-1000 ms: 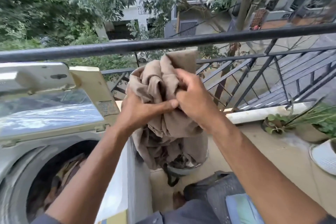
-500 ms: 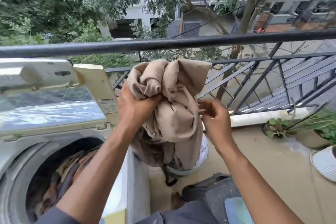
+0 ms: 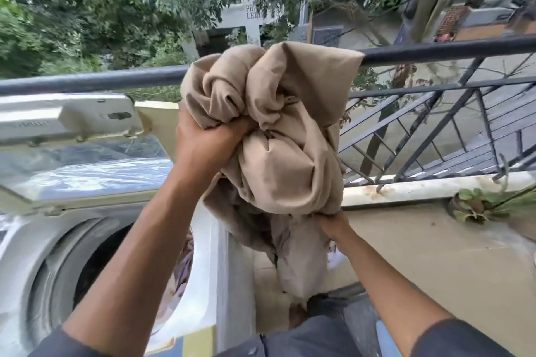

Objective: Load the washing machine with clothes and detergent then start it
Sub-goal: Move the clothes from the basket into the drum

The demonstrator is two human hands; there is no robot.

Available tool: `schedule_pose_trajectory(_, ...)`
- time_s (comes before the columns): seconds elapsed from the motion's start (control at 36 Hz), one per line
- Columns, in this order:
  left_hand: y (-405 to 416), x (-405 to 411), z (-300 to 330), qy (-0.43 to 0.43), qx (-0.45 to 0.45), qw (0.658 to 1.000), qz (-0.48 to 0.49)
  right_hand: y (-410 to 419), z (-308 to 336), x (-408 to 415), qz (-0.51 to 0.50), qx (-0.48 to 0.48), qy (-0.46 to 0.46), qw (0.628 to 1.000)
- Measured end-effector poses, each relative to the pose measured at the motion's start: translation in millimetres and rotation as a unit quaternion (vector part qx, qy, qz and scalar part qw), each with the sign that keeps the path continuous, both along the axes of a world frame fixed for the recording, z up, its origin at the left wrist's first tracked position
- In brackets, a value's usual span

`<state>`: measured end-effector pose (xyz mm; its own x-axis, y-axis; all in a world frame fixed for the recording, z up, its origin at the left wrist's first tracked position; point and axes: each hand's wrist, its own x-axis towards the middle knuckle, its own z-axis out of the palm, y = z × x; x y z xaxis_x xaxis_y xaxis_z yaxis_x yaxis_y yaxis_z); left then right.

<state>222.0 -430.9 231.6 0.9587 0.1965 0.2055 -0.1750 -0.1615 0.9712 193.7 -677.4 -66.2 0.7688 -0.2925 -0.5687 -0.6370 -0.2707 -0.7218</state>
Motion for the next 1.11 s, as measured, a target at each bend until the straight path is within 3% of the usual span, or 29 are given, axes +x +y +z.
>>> schedule_pose_trajectory(0.08, 3.5, 1.5, -7.7, 0.032, 0.017, 0.999, 0.008, -10.3, 16.4, 1.6, -0.069, -0.025, -0.022, 0.997)
schedule_pose_trajectory(0.19, 8.8, 1.1, -22.9, 0.071, 0.071, 0.995, 0.006, -27.7, 59.5, 5.5, -0.162, 0.026, -0.094, 0.982)
schedule_pose_trajectory(0.36, 0.4, -6.7, -45.8, 0.041, 0.185, 0.982, -0.026, -48.3, 150.5, 10.8, -0.241, 0.140, -0.238, 0.930)
schedule_pose_trajectory(0.44, -4.1, -5.2, -63.0, 0.054, 0.239, 0.970, -0.008, -45.2, 202.2, 5.4, -0.208, 0.149, -0.309, 0.916)
schedule_pose_trajectory(0.56, -12.9, -8.8, -71.3, 0.068, 0.212, 0.975, 0.013, -27.9, 244.7, -3.5, -0.095, 0.141, -0.372, 0.912)
schedule_pose_trajectory(0.67, -19.7, -10.6, -65.7, 0.106, 0.159, 0.981, 0.023, -0.9, 258.2, -12.0, 0.045, 0.143, -0.356, 0.922)
schedule_pose_trajectory(0.78, -17.0, -7.9, -61.2, 0.186, 0.077, 0.980, -0.003, 30.2, 261.1, -17.0, 0.157, 0.069, -0.339, 0.925)
schedule_pose_trajectory(0.86, -8.3, -8.1, -52.3, 0.202, -0.020, 0.966, -0.158, 38.8, 259.8, -19.4, 0.197, 0.085, -0.319, 0.923)
schedule_pose_trajectory(0.92, -3.5, -12.7, -44.1, 0.189, -0.018, 0.945, -0.268, 38.7, 262.5, -19.2, 0.202, 0.088, -0.308, 0.926)
schedule_pose_trajectory(0.97, -3.9, -15.5, -41.1, 0.160, -0.003, 0.940, -0.303, 39.6, 265.3, -19.7, 0.217, 0.101, -0.308, 0.921)
schedule_pose_trajectory(1.03, -9.1, -14.9, -44.4, 0.137, 0.025, 0.949, -0.283, 41.8, 266.6, -22.6, 0.231, 0.112, -0.293, 0.921)
schedule_pose_trajectory(1.11, -19.2, -6.5, -60.2, 0.134, 0.064, 0.979, -0.139, 45.9, 271.8, -30.4, 0.237, 0.144, -0.266, 0.923)
